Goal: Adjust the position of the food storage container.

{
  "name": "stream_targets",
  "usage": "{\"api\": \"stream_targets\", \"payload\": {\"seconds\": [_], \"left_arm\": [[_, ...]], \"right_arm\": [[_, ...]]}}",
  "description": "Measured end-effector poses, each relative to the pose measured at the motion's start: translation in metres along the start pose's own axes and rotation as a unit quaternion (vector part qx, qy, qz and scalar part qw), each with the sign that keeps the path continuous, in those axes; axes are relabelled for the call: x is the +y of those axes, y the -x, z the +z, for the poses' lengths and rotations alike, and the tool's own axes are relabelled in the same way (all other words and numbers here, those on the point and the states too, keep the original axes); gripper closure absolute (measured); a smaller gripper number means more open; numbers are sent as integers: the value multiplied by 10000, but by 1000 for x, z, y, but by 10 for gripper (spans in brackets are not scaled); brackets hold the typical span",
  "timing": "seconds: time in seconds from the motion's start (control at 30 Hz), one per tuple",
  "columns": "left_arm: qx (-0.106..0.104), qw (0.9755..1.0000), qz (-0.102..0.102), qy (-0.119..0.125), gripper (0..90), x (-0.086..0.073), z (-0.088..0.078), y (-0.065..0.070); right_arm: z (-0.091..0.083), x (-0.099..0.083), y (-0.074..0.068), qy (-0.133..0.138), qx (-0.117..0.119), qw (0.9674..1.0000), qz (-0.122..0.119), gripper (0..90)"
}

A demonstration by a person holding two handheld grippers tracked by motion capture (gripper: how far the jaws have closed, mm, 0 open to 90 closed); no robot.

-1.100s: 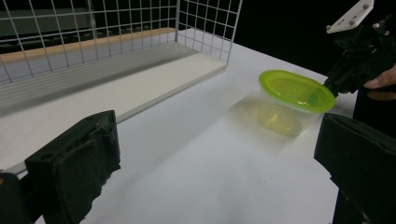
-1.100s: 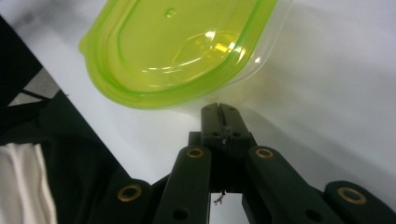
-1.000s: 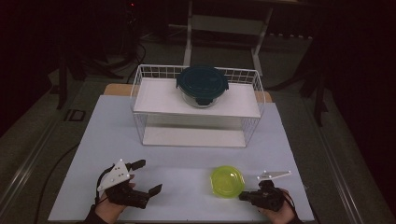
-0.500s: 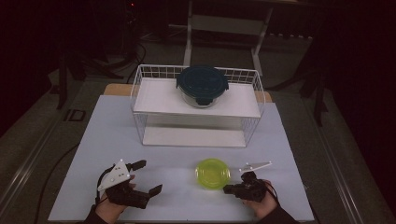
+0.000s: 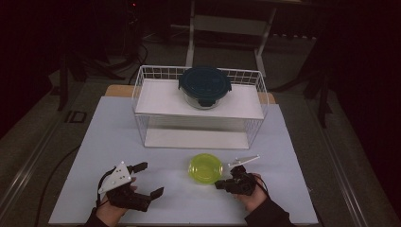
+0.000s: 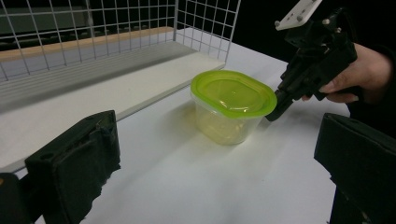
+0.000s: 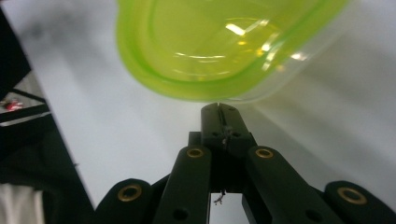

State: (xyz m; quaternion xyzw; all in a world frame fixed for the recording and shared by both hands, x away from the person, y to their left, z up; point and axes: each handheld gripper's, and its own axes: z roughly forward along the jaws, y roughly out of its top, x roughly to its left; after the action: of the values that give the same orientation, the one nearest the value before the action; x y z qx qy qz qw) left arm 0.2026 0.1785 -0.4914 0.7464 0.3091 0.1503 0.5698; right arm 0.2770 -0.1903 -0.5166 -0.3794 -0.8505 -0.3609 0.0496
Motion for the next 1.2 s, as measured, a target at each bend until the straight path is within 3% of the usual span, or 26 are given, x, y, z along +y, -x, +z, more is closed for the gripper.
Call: {"api": "stream_targets", "payload": {"seconds": [0.1,0.23,0.93,1.2], "left_arm": [[-4,10000,-5,3,0,0,1,0],[-17,10000,11,-12,0,0,1,1],[-32,10000,-11,-25,0,-1,1,0],[-37,10000,-17,-24,0,-1,1,0]], "right_arm": [[-2,0,8,1,-185,9998,109,900],[-2,2,15,115,-125,9993,331,900],[31,43,13,144,-36,9995,283,900],[40,50,9,95,3,9996,270,900]]}}
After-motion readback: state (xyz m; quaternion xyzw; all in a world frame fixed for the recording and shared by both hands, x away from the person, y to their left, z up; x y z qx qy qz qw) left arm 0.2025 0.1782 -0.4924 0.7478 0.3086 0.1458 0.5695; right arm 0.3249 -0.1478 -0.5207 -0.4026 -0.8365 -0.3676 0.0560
